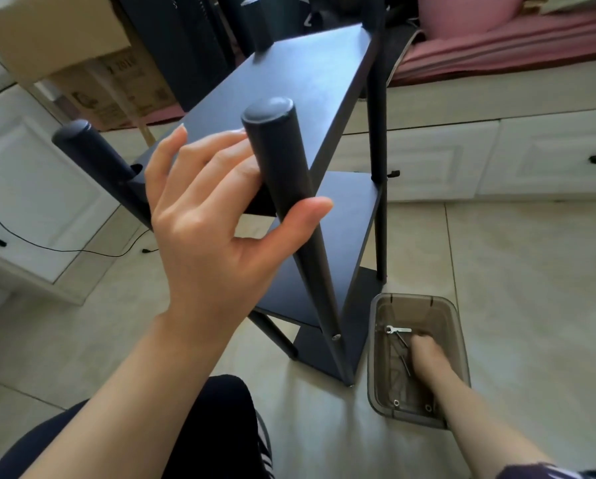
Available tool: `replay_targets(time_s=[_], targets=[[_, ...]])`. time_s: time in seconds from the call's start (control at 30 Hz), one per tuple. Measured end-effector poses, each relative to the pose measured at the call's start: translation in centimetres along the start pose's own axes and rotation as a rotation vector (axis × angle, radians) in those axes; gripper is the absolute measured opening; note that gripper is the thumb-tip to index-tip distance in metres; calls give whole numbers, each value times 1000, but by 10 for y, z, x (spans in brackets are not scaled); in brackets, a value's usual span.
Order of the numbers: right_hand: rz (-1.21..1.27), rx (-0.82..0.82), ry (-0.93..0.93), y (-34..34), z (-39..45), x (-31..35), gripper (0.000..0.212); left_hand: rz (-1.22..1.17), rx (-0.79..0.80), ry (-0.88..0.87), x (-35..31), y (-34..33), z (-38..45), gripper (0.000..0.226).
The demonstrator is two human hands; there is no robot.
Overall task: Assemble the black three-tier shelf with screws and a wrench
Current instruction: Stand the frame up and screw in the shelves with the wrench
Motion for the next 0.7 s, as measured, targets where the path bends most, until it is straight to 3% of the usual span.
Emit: replay_targets(time_s=[0.27,0.43,0.57,0.7], targets=[[-162,-31,48,3,-8,3,20,-22,20,15,0,0,1,50],[0,-147,10,31,-24,8,7,-12,49,49,0,0,2,49],[401,-244,61,88,-51,38,15,-34,35,105,1,3,3,60],[1105,-124,184,160,-109,93,21,-90,31,167,0,7,6,79]])
Point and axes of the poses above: each hand's wrist, its own z-axis towards the middle knuckle, its own y-axis out of the back of the hand, x = y × z, the point moved 6 cm from there along z, towards the middle knuckle, and after that the axes turned 12 degrees about -z, right-handed, at the moved point
